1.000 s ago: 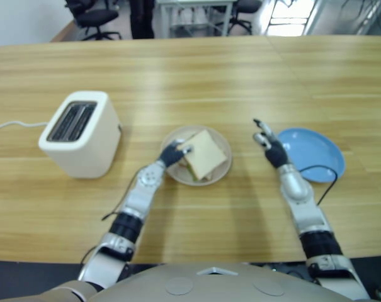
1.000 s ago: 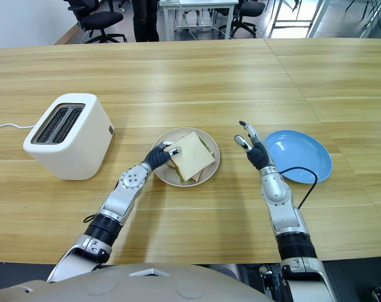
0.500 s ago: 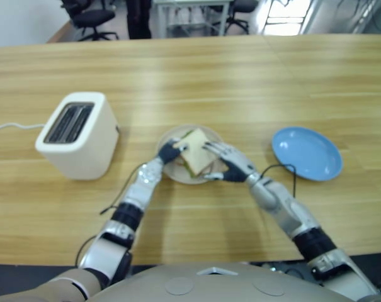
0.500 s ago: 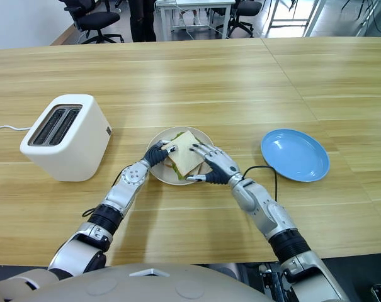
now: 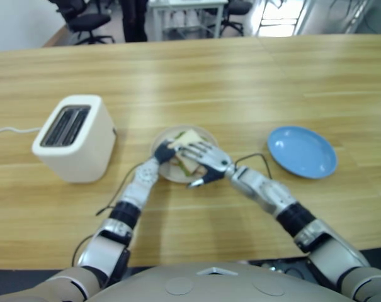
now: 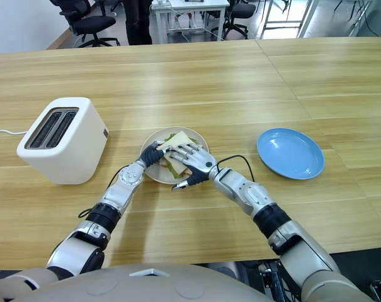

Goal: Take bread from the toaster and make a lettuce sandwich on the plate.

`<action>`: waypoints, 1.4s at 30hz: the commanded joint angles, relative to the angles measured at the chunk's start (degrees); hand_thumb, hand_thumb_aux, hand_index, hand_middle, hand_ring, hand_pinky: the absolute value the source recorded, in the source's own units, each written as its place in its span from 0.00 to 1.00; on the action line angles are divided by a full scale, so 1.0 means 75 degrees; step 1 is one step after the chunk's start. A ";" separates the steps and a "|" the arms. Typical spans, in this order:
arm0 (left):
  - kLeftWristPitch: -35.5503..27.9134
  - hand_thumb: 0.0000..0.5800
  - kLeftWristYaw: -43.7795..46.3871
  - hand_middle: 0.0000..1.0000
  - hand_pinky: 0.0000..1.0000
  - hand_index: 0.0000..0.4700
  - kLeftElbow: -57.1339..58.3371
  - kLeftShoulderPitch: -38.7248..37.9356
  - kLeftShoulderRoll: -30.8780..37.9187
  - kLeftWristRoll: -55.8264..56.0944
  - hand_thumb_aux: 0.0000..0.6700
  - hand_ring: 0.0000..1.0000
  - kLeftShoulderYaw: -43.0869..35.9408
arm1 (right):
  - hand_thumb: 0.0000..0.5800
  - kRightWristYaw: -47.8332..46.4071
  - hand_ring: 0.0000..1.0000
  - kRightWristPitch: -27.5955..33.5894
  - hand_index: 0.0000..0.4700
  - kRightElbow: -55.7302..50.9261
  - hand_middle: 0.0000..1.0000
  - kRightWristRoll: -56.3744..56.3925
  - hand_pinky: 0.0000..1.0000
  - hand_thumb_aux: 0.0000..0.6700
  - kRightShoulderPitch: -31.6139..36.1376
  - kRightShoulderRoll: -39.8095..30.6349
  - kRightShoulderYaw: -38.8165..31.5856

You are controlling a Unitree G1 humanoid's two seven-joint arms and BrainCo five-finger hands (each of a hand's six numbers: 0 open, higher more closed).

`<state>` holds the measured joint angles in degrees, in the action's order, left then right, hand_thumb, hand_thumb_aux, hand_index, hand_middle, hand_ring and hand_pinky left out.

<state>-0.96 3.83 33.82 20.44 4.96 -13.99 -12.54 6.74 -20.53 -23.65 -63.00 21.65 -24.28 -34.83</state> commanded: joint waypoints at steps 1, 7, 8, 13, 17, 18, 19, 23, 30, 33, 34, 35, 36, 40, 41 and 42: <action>-0.0099 1.00 0.0047 1.00 1.00 0.92 -0.0555 -0.0308 0.0061 -0.0297 0.94 1.00 -0.0283 | 0.00 -0.1162 0.00 0.0147 0.00 -0.0808 0.00 -0.0300 0.00 0.00 -0.0306 -0.0025 -0.0839; -0.0336 0.00 -0.0410 0.00 0.00 0.00 -0.2774 -0.0575 0.0528 -0.1228 0.00 0.00 -0.0292 | 0.00 -0.1664 0.00 0.0266 0.00 -0.1014 0.00 -0.0125 0.00 0.00 -0.0364 0.0043 -0.0985; -0.0368 0.00 -0.0509 0.00 0.00 0.00 -0.3086 -0.0591 0.0592 -0.1413 0.00 0.00 -0.0293 | 0.00 -0.1704 0.00 0.0274 0.00 -0.1070 0.00 -0.0109 0.00 0.00 -0.0364 0.0049 -0.0990; -0.0470 0.00 -0.0659 0.00 0.00 0.00 -0.5013 -0.0880 0.0908 -0.2465 0.00 0.00 -0.0465 | 0.00 -0.2010 0.00 0.0329 0.00 -0.1231 0.00 0.0010 0.00 0.00 -0.0374 0.0064 -0.1068; -0.0639 0.00 -0.0737 0.00 0.00 0.00 -0.6726 -0.1211 0.1135 -0.3332 0.00 0.00 -0.0374 | 0.00 -0.2158 0.00 0.0379 0.00 -0.1239 0.00 0.0085 0.00 0.00 -0.0422 0.0045 -0.1075; -0.0675 0.00 -0.0718 0.00 0.00 0.00 -0.6960 -0.1258 0.1182 -0.3430 0.00 0.00 -0.0323 | 0.00 -0.2177 0.00 0.0382 0.00 -0.1248 0.00 0.0095 0.00 0.00 -0.0426 0.0043 -0.1068; -0.0700 0.00 -0.0705 0.00 0.00 0.00 -0.7136 -0.1305 0.1214 -0.3497 0.00 0.00 -0.0257 | 0.00 -0.2189 0.00 0.0384 0.00 -0.1252 0.00 0.0104 0.00 0.00 -0.0427 0.0039 -0.1065; -0.0672 0.00 -0.0500 0.00 0.00 0.00 -0.7293 -0.1552 0.1392 -0.3196 0.00 0.00 0.0141 | 0.00 -0.2131 0.00 0.0444 0.00 -0.1147 0.00 0.0217 0.00 0.00 -0.0445 -0.0001 -0.1015; -0.0363 0.00 -0.0012 0.00 0.00 0.00 -0.6610 -0.1922 0.1496 -0.1843 0.00 0.00 0.0750 | 0.00 -0.1125 0.00 0.0129 0.00 -0.0171 0.00 0.0829 0.00 0.00 -0.0449 -0.0255 -0.0329; -0.0105 0.35 0.0201 0.64 0.64 0.19 -0.6394 -0.2018 0.1698 -0.1382 0.20 0.64 0.1039 | 0.00 -0.0252 0.00 -0.0336 0.00 0.0876 0.00 0.1580 0.00 0.00 -0.0679 -0.0371 0.0522; -0.0015 0.35 0.0259 0.64 0.64 0.19 -0.6367 -0.2049 0.1785 -0.1257 0.20 0.64 0.1125 | 0.00 0.0053 0.00 -0.0502 0.00 0.1279 0.00 0.1784 0.00 0.00 -0.0785 -0.0436 0.0815; 0.0070 0.93 0.0345 1.00 1.00 0.72 -0.6357 -0.2084 0.1899 -0.1135 0.74 1.00 0.1218 | 0.00 0.0426 0.00 -0.0601 0.00 0.1804 0.00 0.1926 0.00 0.00 -0.0928 -0.0505 0.1176; 0.0186 0.93 0.0485 1.00 1.00 0.72 -0.6371 -0.2129 0.1986 -0.0928 0.74 1.00 0.1301 | 0.00 0.0735 0.00 -0.0569 0.00 0.2381 0.00 0.1883 0.00 0.00 -0.1086 -0.0615 0.1512; 0.0813 1.00 0.1464 1.00 1.00 0.98 -0.6539 -0.2415 0.2628 -0.0161 1.00 1.00 0.1318 | 0.00 0.0818 0.00 -0.0379 0.00 0.4507 0.00 0.2300 0.00 0.00 -0.1968 -0.0929 0.2814; 0.0882 1.00 0.1755 1.00 1.00 0.98 -0.6591 -0.2501 0.2832 0.0018 1.00 1.00 0.1331 | 0.00 0.0642 0.00 -0.0293 0.00 0.4852 0.00 0.2508 0.00 0.00 -0.2177 -0.0962 0.3056; 0.0916 1.00 0.1945 1.00 1.00 0.98 -0.6649 -0.2578 0.2969 0.0162 1.00 1.00 0.1360 | 0.00 0.0485 0.00 -0.0233 0.00 0.5069 0.00 0.2645 0.00 0.00 -0.2299 -0.0972 0.3208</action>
<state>4.85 14.69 -14.89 2.28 25.37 -15.21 -2.88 12.72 -23.29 11.03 -45.76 6.64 -31.22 -12.69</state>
